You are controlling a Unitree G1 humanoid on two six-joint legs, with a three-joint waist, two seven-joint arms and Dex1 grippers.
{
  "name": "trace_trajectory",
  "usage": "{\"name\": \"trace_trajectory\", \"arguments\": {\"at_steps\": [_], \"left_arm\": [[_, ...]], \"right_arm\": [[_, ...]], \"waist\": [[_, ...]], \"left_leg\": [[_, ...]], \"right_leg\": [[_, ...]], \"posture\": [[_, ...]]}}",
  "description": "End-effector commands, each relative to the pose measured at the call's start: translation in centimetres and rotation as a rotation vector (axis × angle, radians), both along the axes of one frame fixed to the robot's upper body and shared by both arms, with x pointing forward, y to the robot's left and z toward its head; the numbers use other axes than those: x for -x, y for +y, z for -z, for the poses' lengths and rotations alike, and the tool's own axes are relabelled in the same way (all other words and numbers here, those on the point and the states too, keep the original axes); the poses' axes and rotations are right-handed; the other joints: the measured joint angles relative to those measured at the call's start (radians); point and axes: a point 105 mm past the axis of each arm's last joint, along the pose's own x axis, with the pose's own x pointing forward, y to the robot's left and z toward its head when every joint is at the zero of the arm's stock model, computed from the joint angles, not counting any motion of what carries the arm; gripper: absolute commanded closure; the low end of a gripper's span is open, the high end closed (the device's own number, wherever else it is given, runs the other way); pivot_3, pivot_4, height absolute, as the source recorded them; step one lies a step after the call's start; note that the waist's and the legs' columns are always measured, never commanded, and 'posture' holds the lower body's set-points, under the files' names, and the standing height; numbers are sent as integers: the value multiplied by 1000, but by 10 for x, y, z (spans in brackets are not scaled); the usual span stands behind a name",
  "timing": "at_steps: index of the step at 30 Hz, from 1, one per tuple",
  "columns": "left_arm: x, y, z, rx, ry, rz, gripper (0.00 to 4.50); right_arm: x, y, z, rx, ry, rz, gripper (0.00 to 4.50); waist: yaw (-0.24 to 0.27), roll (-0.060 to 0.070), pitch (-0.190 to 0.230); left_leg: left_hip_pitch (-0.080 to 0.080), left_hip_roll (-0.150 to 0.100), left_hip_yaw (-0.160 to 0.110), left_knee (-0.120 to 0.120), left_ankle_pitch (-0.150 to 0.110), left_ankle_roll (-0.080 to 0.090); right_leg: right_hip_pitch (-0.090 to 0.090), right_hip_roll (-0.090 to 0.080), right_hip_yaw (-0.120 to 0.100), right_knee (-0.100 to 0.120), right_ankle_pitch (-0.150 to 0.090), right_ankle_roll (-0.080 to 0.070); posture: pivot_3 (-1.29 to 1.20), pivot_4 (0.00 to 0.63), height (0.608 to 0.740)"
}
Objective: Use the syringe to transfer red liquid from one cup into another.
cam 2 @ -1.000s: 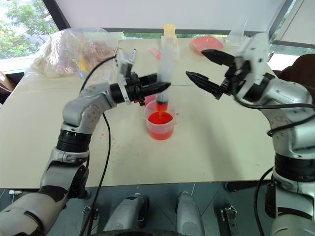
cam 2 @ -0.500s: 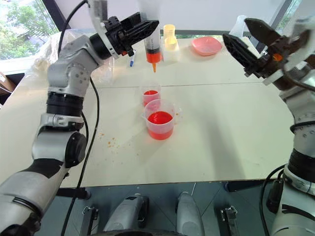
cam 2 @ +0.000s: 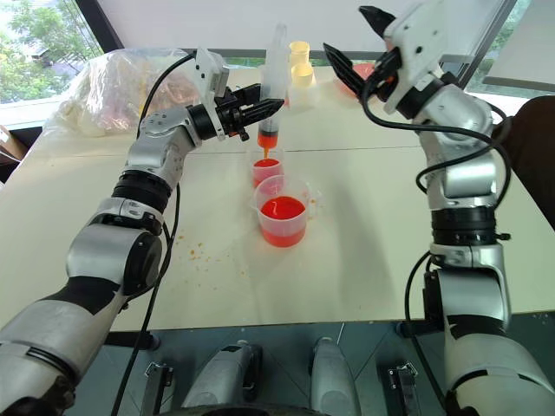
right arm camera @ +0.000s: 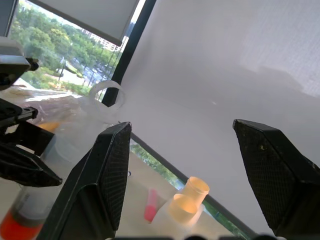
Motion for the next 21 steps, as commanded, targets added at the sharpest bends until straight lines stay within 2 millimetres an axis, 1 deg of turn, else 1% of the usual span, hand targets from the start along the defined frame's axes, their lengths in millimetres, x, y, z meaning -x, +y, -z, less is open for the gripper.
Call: {"name": "trace_trajectory", "arguments": {"at_steps": [1,10,15,21], "left_arm": [[6,2,-20,17,-76,21,3060],[14,1,-10,-18,-66,70,3060],[12,4,0,-53,-58,41,3060],[11,4,3,-58,-54,35,3060]], "right_arm": [[1,11,-16,12,-74,-42,1146],[-6,34,-14,24,-71,-126,1146],[-8,46,-16,23,-73,-169,1146],[-9,55,-15,30,-72,-204,1146]], "waist": [[-1,0,0],[-6,0,0],[-7,0,0],[-6,0,0]], "left_leg": [[0,0,0,0,0,0],[0,0,-4,0,0,0],[0,0,-4,0,0,-1],[0,0,-4,0,0,-1]], "right_leg": [[0,0,0,0,0,0],[0,1,0,0,0,0],[-1,1,0,1,0,0],[-1,1,1,1,0,0]], "posture": [[0,150,740],[0,150,740],[0,150,740],[0,150,740]]}}
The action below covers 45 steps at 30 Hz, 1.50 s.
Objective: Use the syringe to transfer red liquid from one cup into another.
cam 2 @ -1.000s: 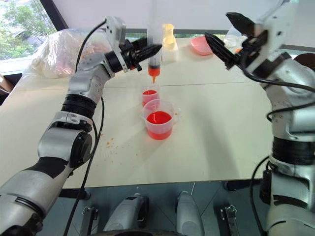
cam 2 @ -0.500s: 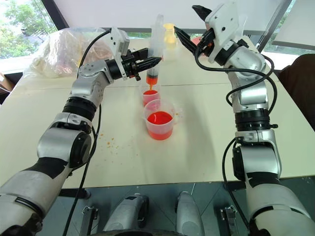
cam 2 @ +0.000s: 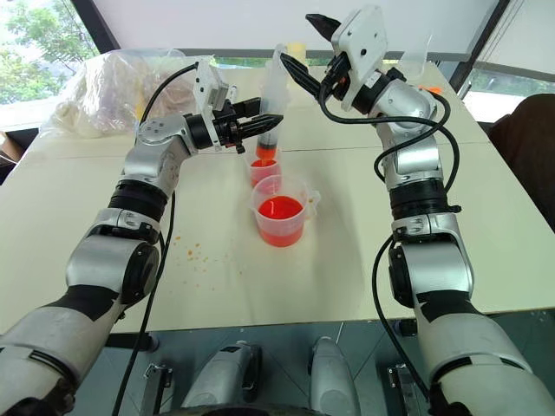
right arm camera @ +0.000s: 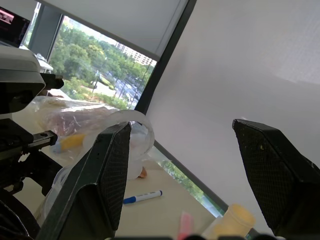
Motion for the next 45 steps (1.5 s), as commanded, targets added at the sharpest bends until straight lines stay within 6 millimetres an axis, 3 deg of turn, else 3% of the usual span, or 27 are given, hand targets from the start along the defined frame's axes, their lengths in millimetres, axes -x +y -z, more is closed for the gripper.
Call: {"name": "trace_trajectory", "arguments": {"at_steps": [1,4,9,15,25,33,45], "left_arm": [[3,0,-12,-3,-55,-1,3060],[2,1,-12,-2,-56,-10,3060],[2,2,-15,7,-60,-12,3060],[5,2,-18,18,-66,-6,3060],[11,6,-35,33,-94,-25,3060],[18,5,-64,94,-157,-30,3060],[20,4,-67,96,-155,-16,3060]], "right_arm": [[11,11,-22,-4,-86,-48,1146],[12,17,-21,6,-86,-72,2025],[12,21,-19,17,-84,-89,4448],[11,25,-14,28,-63,-109,4448],[6,36,11,51,30,-152,4448],[10,52,27,55,79,-212,4448],[11,57,57,61,174,-229,4448]], "waist": [[0,0,0],[0,0,0],[-1,0,0],[-1,0,0],[-4,0,0],[-15,0,0],[-24,0,0]], "left_leg": [[0,0,0,0,0,0],[0,0,0,0,0,0],[0,0,0,0,0,0],[0,0,0,0,0,0],[0,0,0,0,1,-2],[0,0,-1,0,1,-2],[0,0,-1,-1,1,-2]], "right_leg": [[0,0,0,0,0,0],[0,0,0,0,0,0],[0,0,0,1,0,0],[-1,0,0,1,0,0],[-1,0,1,2,0,0],[-1,0,1,2,0,0],[-2,0,1,3,0,0]], "posture": [[0,150,740],[0,150,740],[0,150,740],[0,150,740],[0,150,740],[0,150,740],[0,150,740]]}}
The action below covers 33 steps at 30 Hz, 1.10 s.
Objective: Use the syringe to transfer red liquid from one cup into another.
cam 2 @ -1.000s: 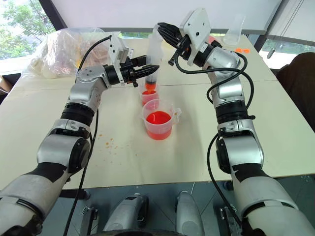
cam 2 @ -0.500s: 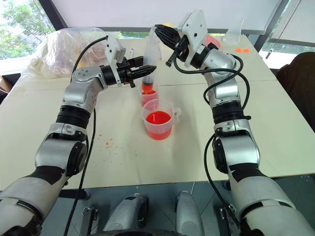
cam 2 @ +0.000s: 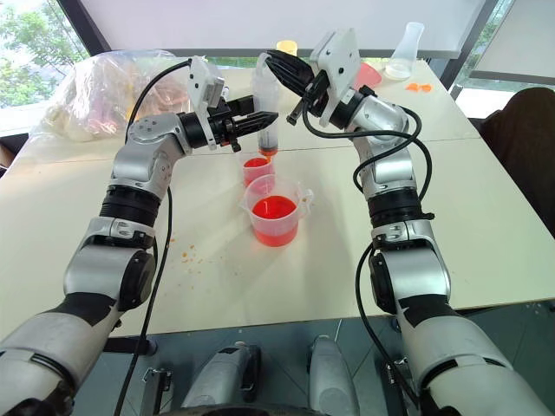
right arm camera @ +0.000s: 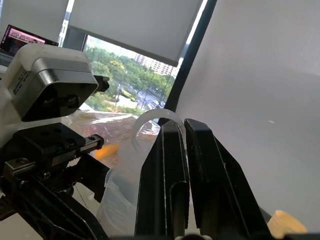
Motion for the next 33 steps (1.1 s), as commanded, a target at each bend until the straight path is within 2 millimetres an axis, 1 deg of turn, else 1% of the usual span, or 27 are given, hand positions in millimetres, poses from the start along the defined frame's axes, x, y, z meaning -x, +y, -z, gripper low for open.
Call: {"name": "trace_trajectory", "arguments": {"at_steps": [1,8,16,20,21,22,23,24,26,27,28,30,33], "left_arm": [[15,-1,-60,93,-179,29,3060],[19,1,-59,50,-156,42,3060],[21,7,-60,21,-161,28,3060],[24,10,-62,19,-163,25,3060],[25,12,-63,27,-161,25,3060],[25,13,-63,32,-159,25,3060],[26,13,-65,43,-165,21,3060],[26,14,-66,55,-170,19,3060],[26,14,-67,67,-174,15,3060],[26,13,-70,79,-185,10,3060],[27,13,-74,85,-195,9,3060],[28,13,-83,90,-213,11,3060],[29,20,-95,123,-197,-9,3060]], "right_arm": [[4,23,29,84,74,-75,4448],[-1,20,30,75,88,-53,4448],[-1,24,33,70,101,-62,4448],[0,22,18,25,82,-59,4448],[1,19,11,6,67,-57,4448],[2,16,5,-5,51,-50,3860],[2,8,-5,-32,15,-14,3603],[2,0,-14,-56,-15,20,3030],[2,-7,-22,-80,-43,54,2117],[3,-18,-31,-116,-65,89,1649],[5,-32,-41,-156,-88,129,1649],[11,-55,-53,-205,-113,172,1649],[22,-80,-56,-203,-117,209,1649]], "waist": [[0,0,0],[0,0,0],[0,0,0],[0,0,0],[0,0,0],[0,0,0],[0,0,0],[0,0,0],[1,0,0],[3,0,0],[4,0,0],[10,0,0],[14,0,0]], "left_leg": [[0,0,0,0,0,0],[0,0,0,0,0,0],[0,0,0,0,0,0],[0,0,0,0,0,0],[0,0,0,0,0,-1],[0,0,0,0,0,-1],[0,0,0,0,0,-1],[0,0,0,0,0,-1],[0,1,0,0,0,-1],[0,1,0,0,0,-1],[0,1,0,0,0,-1],[-1,1,-1,0,0,-1],[-1,0,-1,0,0,0]], "right_leg": [[0,0,0,0,0,0],[0,0,0,0,0,0],[0,0,0,0,0,0],[0,0,0,1,0,0],[0,0,0,1,0,0],[-1,0,0,0,0,0],[-1,0,0,1,0,0],[-1,0,0,1,0,0],[-1,0,1,0,0,0],[-1,0,1,0,0,0],[0,0,1,0,0,0],[-1,-1,0,0,0,0],[-1,-1,0,0,0,0]], "posture": [[0,150,740],[0,150,740],[0,150,740],[0,150,740],[0,150,740],[0,150,740],[0,150,740],[0,150,740],[0,150,740],[0,150,740],[0,150,740],[0,150,740],[0,150,740]]}}
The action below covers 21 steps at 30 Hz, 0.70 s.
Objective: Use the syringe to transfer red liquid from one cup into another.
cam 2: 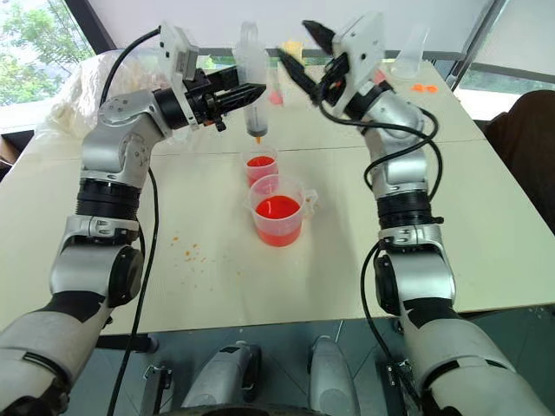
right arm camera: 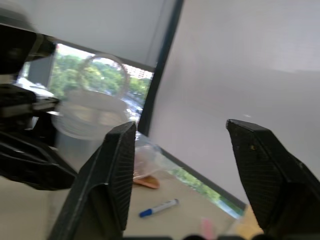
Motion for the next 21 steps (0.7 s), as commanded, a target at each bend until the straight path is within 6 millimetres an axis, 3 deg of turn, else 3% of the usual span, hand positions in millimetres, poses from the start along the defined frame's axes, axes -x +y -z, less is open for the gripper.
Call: {"name": "trace_trajectory", "arguments": {"at_steps": [1,4,7,10,13,18,21], "left_arm": [[8,14,-44,70,-72,-56,3060],[-6,37,-56,85,74,-246,3060],[-3,56,-60,83,317,-310,3060],[2,82,-43,21,638,-467,3060],[8,99,-23,28,854,-585,3060],[4,124,16,46,1135,-708,3060],[14,119,54,51,1482,-705,3060]], "right_arm": [[24,-32,-18,-15,-56,35,1649],[47,-44,-2,114,23,-7,1649],[75,-36,18,263,127,-131,1649],[113,-13,45,436,256,-328,1649],[136,2,64,536,311,-441,1649],[149,13,81,589,346,-529,1649],[146,17,88,574,364,-551,1649]], "waist": [[0,0,0],[-3,0,0],[-15,0,0],[-21,1,1],[-25,1,1],[-11,0,1],[-5,-4,3]], "left_leg": [[0,0,0,0,0,0],[0,-1,1,0,0,1],[0,0,1,0,0,1],[1,0,1,0,-1,1],[3,1,0,0,-1,2],[6,2,0,2,-1,2],[6,1,-1,3,-1,1]], "right_leg": [[0,0,0,0,0,0],[0,1,0,0,0,0],[0,1,0,1,0,0],[0,2,1,1,-1,1],[3,3,0,1,-2,2],[6,2,0,3,-1,2],[6,2,-1,4,-1,2]], "posture": [[0,150,740],[0,150,740],[0,150,740],[0,150,740],[0,150,740],[0,150,740],[0,150,740]]}}
